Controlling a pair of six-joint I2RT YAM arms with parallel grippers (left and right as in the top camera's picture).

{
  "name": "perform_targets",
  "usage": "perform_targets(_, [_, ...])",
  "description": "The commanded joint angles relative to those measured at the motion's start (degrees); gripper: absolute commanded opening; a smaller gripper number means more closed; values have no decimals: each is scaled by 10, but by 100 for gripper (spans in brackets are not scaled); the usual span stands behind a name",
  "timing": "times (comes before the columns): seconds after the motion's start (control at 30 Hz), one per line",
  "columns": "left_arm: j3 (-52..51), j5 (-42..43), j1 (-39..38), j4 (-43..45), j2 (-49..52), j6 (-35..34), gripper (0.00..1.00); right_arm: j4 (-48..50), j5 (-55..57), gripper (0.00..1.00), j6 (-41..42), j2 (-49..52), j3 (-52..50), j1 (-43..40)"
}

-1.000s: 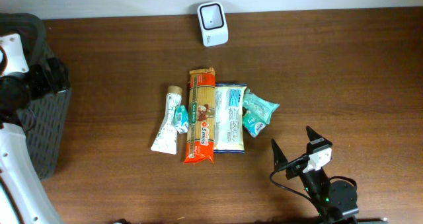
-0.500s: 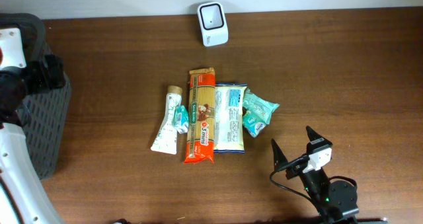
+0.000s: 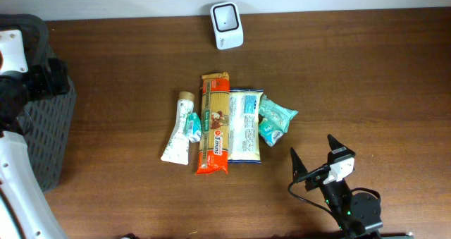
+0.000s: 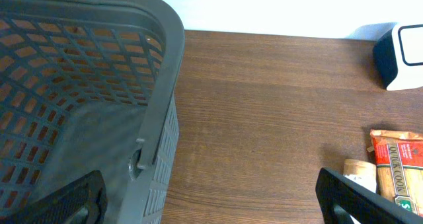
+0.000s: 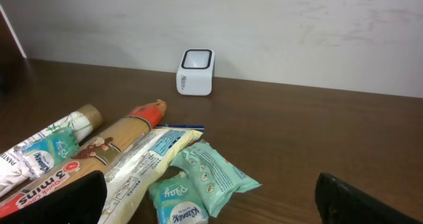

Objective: Scan the item barcode
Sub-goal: 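Move the right gripper forward toward the tissue and wipes packs, then grasp the small tissue pack with the right gripper and lift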

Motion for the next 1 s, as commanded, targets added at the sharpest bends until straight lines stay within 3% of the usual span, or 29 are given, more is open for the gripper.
perform_targets(0.0, [9, -4, 2, 1, -2, 9, 99, 4, 0, 99, 2, -2, -4, -4])
perform_targets(0.17, [9, -4, 2, 1, -2, 9, 99, -8, -33, 99, 2, 10, 52, -4])
perform_targets(0.3, [9, -4, 2, 1, -2, 9, 99, -59, -38, 99, 2, 109, 173, -4])
perform_targets(0.47, [9, -4, 2, 1, -2, 9, 99, -172, -50, 99, 2, 278, 355, -4])
perform_targets(0.73, [9, -4, 2, 1, -2, 9, 99, -461, -62, 99, 2, 626, 658, -4])
perform_targets(0.9, [9, -4, 2, 1, -2, 9, 99, -457, -62, 99, 2, 813, 668, -4])
perform_targets(0.93, [9, -4, 2, 1, -2, 9, 99, -458, -62, 94, 2, 845, 668, -4])
perform_targets(0.97, [9, -4, 2, 1, -2, 9, 99, -459, -62, 83, 2, 877, 668, -4])
